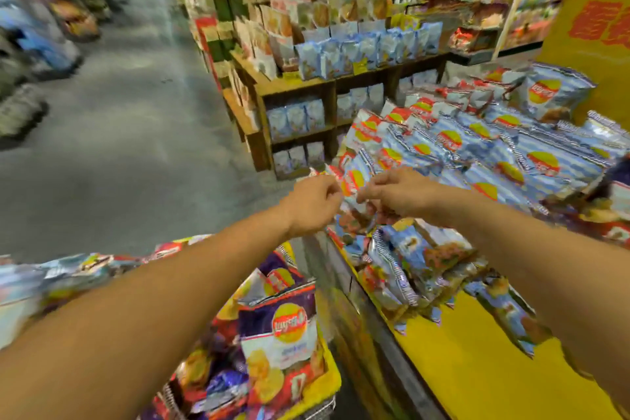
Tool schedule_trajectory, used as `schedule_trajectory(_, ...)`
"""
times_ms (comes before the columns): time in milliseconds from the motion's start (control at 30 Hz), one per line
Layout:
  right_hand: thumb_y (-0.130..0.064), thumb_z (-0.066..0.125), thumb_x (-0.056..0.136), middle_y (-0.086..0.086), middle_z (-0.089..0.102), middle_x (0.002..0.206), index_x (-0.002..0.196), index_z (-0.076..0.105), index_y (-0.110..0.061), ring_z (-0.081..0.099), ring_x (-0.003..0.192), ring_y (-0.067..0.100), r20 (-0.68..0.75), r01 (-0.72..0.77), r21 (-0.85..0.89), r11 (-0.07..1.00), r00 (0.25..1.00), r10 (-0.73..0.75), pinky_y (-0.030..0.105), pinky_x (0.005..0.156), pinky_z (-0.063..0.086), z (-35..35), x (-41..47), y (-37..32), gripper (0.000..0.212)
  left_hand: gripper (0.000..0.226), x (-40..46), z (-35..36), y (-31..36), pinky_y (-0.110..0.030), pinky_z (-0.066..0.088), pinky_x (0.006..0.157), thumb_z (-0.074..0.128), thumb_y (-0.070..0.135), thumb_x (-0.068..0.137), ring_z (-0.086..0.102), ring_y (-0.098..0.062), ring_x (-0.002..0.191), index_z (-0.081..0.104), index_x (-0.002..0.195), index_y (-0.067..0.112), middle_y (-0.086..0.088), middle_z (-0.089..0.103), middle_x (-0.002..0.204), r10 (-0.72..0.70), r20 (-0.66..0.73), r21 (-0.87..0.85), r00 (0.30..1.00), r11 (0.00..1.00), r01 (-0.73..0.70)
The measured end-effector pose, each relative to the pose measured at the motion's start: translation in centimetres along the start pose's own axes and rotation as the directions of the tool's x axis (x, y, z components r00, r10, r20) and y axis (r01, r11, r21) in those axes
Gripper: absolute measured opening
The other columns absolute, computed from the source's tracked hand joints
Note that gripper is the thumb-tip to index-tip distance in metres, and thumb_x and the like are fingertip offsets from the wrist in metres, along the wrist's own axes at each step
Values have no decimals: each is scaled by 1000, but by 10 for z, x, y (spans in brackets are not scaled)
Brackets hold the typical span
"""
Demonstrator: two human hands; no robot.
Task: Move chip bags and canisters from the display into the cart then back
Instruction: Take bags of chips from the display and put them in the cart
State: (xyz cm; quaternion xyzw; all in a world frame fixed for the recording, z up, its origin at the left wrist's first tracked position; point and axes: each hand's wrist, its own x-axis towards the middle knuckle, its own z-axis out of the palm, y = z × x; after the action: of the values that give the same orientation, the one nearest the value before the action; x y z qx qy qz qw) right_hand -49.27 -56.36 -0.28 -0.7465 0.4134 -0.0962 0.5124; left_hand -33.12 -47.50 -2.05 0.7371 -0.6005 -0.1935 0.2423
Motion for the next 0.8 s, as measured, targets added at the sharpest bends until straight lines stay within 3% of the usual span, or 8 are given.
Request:
schedule_trajectory(67,-20,63,96,8,66,63,88,66,-3,63,52,19,64,1,21,1000,998,-3,30,58,50,38,7,-18,18,19,-26,-21,-33,-42,55,75,49,14,97,69,-32,85,64,92,3,-16,72,91,-45,0,-9,999,999,45)
schedule_trajectory(167,-20,60,98,11,65,70,88,64,-5,60,51,16,141,20,-17,1000,990,-17,19,45,43,80,10,-38,19,22,-57,-48,-74,-36,57,70,47,16,97,71,-27,76,64,90,3,-14,72,86,-110,-13,-9,994,994,110)
schedule_trajectory(233,-20,62,96,10,66,77,87,66,-5,60,65,18,196,53,-73,996,980,-38,23,56,47,102,14,-45,17,22,-74,-65,-98,-34,55,70,48,19,97,70,-24,74,64,91,6,-12,72,86,-157,-25,-29,987,987,156)
schedule_trajectory(367,-16,71,89,-5,63,77,87,67,-19,57,73,11,320,129,-467,875,947,31,27,68,49,141,27,-43,5,20,-105,-84,-137,-32,50,79,50,21,97,66,-29,95,66,97,8,-13,71,101,-212,60,149,975,968,202)
schedule_trajectory(467,-20,78,83,-8,61,90,102,62,-20,60,89,16,326,127,-690,713,934,149,30,80,52,162,29,-28,25,24,-116,-69,-154,-32,45,76,54,24,95,63,-34,99,67,98,4,-17,70,104,-231,156,297,960,938,177)
schedule_trajectory(600,-27,87,72,3,54,130,135,43,-18,58,113,23,294,64,-743,666,925,240,34,93,52,180,32,12,77,38,-114,-25,-166,-33,42,73,53,38,98,61,-35,101,62,104,2,-19,67,108,-292,279,366,915,913,179)
schedule_trajectory(700,-30,89,68,0,50,140,144,34,-25,56,120,24,319,63,-731,680,912,259,33,93,50,189,39,39,94,45,-107,5,-171,-36,43,88,49,43,99,55,-35,117,53,122,4,-19,57,130,-331,328,390,885,900,192)
schedule_trajectory(800,-42,93,57,1,49,142,143,33,-32,50,128,27,345,127,-756,642,911,227,40,102,47,201,47,58,105,63,-100,25,-173,-37,40,96,49,41,99,49,-37,128,30,140,-2,-23,46,142,-372,346,322,861,909,264)
